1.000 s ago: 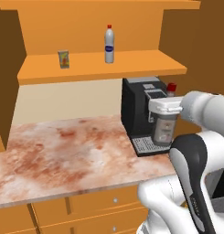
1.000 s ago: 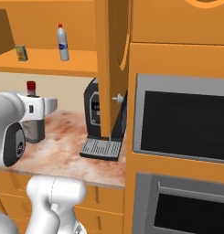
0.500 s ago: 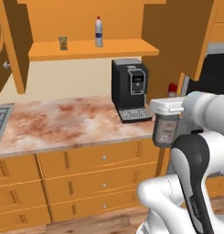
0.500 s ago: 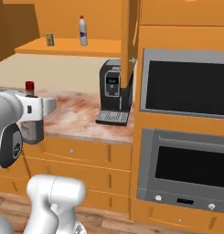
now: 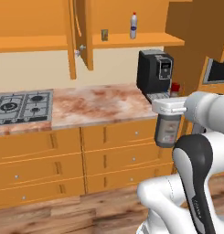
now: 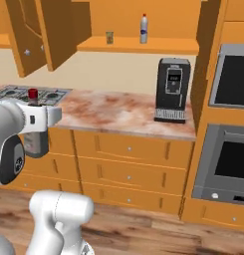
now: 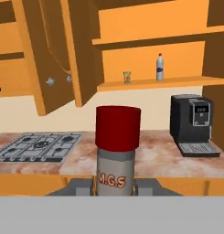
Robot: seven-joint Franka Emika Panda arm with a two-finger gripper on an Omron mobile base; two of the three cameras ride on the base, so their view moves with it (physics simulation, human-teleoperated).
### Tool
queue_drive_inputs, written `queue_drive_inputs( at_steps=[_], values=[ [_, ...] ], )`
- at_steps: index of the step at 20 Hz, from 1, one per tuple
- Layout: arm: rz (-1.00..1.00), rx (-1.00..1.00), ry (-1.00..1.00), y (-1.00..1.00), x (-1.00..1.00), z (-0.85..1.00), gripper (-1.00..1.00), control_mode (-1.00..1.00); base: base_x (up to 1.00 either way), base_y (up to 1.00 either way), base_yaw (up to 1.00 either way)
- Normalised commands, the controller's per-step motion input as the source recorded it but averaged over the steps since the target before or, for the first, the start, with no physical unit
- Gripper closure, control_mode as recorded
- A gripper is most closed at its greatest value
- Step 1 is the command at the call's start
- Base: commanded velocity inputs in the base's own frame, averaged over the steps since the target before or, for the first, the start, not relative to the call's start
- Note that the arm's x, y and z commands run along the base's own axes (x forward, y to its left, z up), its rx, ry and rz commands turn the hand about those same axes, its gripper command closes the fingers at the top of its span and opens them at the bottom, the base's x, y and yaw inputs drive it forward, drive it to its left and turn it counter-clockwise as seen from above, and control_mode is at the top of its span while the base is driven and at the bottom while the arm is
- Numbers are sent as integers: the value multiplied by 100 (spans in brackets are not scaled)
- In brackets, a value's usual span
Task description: Sort all alcoholic drinks to one cabinet, and non-alcoholic drinks to the other.
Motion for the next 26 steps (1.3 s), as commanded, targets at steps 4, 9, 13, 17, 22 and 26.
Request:
queue_drive_inputs(
  at_steps=[4, 9, 13, 17, 22, 26],
  values=[
    [0, 0, 0, 0, 0, 0, 100, 100, -17, 100, 0],
    [0, 0, 0, 0, 0, 0, 100, 100, 0, 100, 0],
    [0, 0, 0, 0, 0, 0, 100, 100, 11, 100, 0],
    [0, 0, 0, 0, 0, 0, 100, 100, 37, 97, 0],
    [0, 0, 0, 0, 0, 0, 100, 100, 86, 54, 0],
    [0, 0, 0, 0, 0, 0, 100, 100, 98, 30, 0]
  ],
)
